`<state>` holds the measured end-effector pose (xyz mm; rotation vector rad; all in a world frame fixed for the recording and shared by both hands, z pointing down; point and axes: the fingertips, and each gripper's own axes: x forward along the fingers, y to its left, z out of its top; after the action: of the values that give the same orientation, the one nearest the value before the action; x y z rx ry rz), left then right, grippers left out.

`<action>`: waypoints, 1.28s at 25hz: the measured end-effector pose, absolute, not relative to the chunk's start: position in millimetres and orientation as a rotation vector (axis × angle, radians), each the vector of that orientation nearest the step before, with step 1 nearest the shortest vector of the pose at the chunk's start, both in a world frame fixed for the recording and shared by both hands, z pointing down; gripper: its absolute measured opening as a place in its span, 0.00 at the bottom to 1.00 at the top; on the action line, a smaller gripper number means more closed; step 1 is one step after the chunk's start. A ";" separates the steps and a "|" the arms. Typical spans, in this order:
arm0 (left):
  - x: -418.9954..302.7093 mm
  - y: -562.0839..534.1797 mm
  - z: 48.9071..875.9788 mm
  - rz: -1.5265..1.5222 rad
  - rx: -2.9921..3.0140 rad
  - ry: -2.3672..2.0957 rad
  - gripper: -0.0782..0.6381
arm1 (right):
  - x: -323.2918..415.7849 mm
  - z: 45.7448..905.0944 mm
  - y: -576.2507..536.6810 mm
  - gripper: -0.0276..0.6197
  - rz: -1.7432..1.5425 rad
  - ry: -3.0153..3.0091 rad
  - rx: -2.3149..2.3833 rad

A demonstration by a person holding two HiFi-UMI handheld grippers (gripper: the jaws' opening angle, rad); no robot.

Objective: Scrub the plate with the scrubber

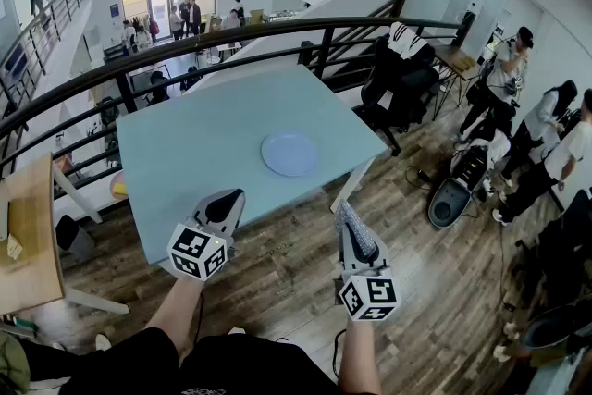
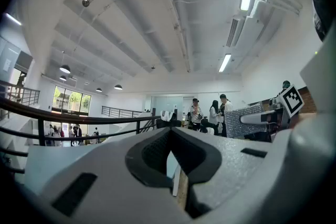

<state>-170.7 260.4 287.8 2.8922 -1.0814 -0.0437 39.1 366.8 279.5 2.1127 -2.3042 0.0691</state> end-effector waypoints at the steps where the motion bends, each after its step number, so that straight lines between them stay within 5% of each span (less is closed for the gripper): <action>1: -171.1 260.7 285.1 -0.050 2.895 -1.073 0.12 | 38.1 277.4 367.3 0.18 0.068 -2.303 2.119; 32: -227.4 258.8 287.3 -0.071 2.919 -1.012 0.12 | -17.1 282.7 369.1 0.18 0.160 -2.330 2.144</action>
<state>-227.4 258.8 287.3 2.9188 -1.0119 -0.0711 -17.1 369.1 282.7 2.1435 -2.3299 0.1604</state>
